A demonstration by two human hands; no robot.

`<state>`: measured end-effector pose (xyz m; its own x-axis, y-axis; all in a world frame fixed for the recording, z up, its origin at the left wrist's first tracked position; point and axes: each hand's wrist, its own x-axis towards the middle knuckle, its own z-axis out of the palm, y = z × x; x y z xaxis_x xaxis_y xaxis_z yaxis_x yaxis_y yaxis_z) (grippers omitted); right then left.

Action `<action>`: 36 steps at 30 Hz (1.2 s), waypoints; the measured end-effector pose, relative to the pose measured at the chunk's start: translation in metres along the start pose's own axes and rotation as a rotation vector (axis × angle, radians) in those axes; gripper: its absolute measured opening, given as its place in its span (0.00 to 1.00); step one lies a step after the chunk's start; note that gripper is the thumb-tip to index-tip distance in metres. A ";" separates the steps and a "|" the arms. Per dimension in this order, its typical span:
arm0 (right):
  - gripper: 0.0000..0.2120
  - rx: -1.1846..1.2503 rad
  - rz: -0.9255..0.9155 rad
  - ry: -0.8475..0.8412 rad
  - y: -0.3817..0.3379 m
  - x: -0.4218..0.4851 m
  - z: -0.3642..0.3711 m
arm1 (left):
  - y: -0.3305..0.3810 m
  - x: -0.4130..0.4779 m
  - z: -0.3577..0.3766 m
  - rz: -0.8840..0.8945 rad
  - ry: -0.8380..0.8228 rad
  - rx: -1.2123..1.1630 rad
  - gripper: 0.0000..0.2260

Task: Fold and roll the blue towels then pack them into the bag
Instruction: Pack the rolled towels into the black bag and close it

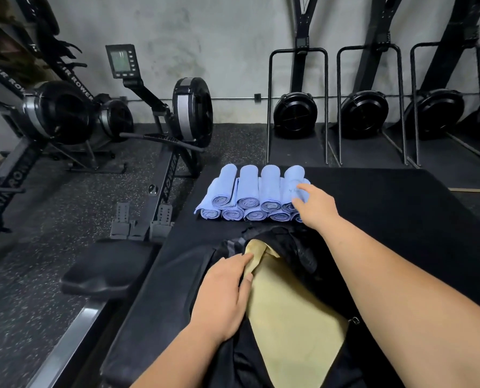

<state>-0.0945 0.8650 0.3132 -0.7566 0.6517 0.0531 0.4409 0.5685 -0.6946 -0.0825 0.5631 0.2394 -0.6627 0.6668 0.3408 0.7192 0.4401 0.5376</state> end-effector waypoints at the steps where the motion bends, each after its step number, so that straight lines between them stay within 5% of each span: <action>1: 0.22 -0.013 0.007 0.002 0.001 0.009 0.006 | -0.001 0.001 0.002 -0.002 0.005 0.003 0.18; 13: 0.28 -0.067 0.065 0.009 -0.008 0.049 0.036 | -0.009 0.003 0.010 -0.011 0.006 0.055 0.18; 23: 0.27 0.210 0.054 0.122 -0.021 -0.002 0.000 | -0.003 0.005 0.004 -0.018 -0.032 0.086 0.18; 36: 0.22 0.649 -0.042 -0.111 -0.008 -0.149 -0.065 | 0.033 0.007 -0.048 -0.140 -0.236 0.023 0.42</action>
<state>0.0458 0.7955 0.3575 -0.8277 0.5598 0.0393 0.0553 0.1511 -0.9870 -0.0735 0.5530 0.2967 -0.6906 0.7195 0.0737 0.6307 0.5492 0.5483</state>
